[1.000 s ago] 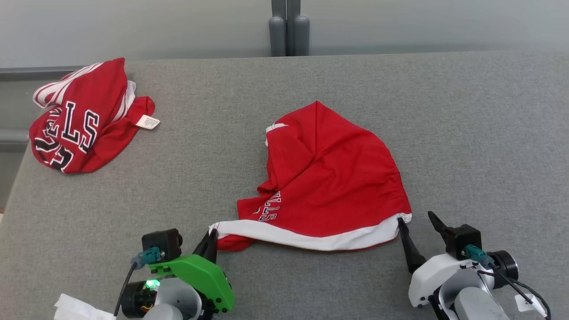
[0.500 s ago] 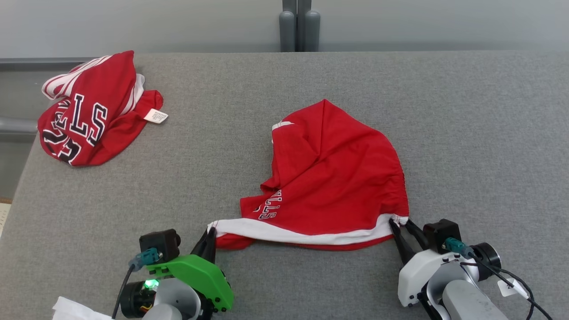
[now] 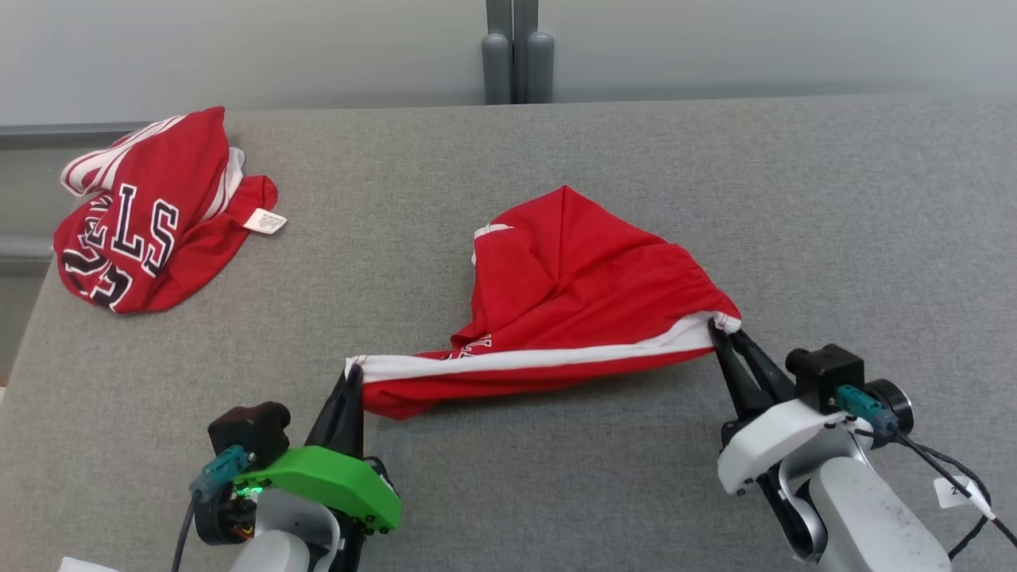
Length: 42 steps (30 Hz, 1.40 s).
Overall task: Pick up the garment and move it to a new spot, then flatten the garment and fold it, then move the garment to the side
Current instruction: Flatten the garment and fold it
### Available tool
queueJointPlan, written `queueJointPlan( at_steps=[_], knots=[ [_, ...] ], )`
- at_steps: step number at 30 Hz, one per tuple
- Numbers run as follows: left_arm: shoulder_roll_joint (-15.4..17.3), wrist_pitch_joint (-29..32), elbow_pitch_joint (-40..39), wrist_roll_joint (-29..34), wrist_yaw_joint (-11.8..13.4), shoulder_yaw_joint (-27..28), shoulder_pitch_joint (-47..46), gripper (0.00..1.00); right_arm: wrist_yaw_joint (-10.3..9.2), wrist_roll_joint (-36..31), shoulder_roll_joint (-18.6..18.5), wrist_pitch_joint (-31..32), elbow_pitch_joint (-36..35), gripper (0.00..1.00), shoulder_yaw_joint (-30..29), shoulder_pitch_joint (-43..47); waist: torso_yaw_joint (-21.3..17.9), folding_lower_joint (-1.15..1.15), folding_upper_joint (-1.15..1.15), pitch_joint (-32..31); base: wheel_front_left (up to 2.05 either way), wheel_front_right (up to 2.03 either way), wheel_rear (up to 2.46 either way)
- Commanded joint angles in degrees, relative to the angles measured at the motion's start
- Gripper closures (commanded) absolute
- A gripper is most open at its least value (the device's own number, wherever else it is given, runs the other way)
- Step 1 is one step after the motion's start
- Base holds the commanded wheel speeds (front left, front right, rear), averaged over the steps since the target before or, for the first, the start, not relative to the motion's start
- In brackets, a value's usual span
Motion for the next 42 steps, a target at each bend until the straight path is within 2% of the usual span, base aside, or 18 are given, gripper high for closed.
queueJointPlan(
  at_steps=[1,7,11,18,24,27,32,38,42],
  knots=[
    [0.49,-1.4,-0.84,0.06,-0.25,0.48,-0.92,1.0,-0.02,1.22,-0.75,-0.19,-2.99,1.0,0.02,0.69,-1.06,0.0,0.0,-0.86,0.0,0.0,0.0],
    [0.91,-6.34,-6.51,0.8,-0.79,2.34,-1.89,1.0,-0.02,4.52,-4.04,0.03,-16.48,1.0,0.35,2.32,-3.66,0.0,0.0,-3.2,0.0,0.0,0.0],
    [1.44,-8.17,-14.46,1.8,-0.3,4.02,-1.97,1.0,-0.02,6.02,-6.71,3.06,-28.48,1.0,-1.59,4.03,-5.7,0.0,0.0,-5.27,0.0,0.0,0.0],
    [3.42,-8.16,-28.58,3.83,0.39,5.46,-2.58,1.0,-0.02,6.77,-8.37,10.68,-47.21,1.0,-7.03,7.38,-7.55,0.0,0.0,-7.2,0.0,0.0,0.0],
    [5.62,-5.25,-35.98,5.74,1.47,5.82,-5.49,1.0,-0.01,7.88,-8.6,16.16,-55.17,1.0,-9.73,8.33,-7.85,0.0,0.0,-7.13,0.0,0.0,0.0],
    [6.67,-3.36,-36.16,6.05,1.44,6.09,-7.63,1.0,-0.02,8.46,-8.85,17.72,-55.07,1.0,-9.77,7.51,-7.68,0.0,0.0,-6.46,0.0,0.0,0.0],
    [7.69,-0.05,-32.36,4.11,-0.58,6.18,-14.12,1.0,-0.01,11.1,-9.8,18.31,-50.05,1.0,-5.88,0.47,-7.34,0.0,0.0,-2.72,0.0,0.0,0.0],
    [8.59,0.58,-22.37,4.44,-3.89,7.09,-28.85,1.0,-0.01,11.3,-10.03,14.81,-36.58,1.0,-0.43,-17.62,-6.93,0.0,0.0,4.4,0.0,0.0,0.0],
    [9.01,-1.93,-13.81,6.82,-5.82,7.77,-40.73,1.0,-0.01,9.48,-7.7,10.41,-23.69,1.0,2.25,-31.42,-6.99,0.0,0.0,9.58,0.0,0.0,0.0]
  ],
)
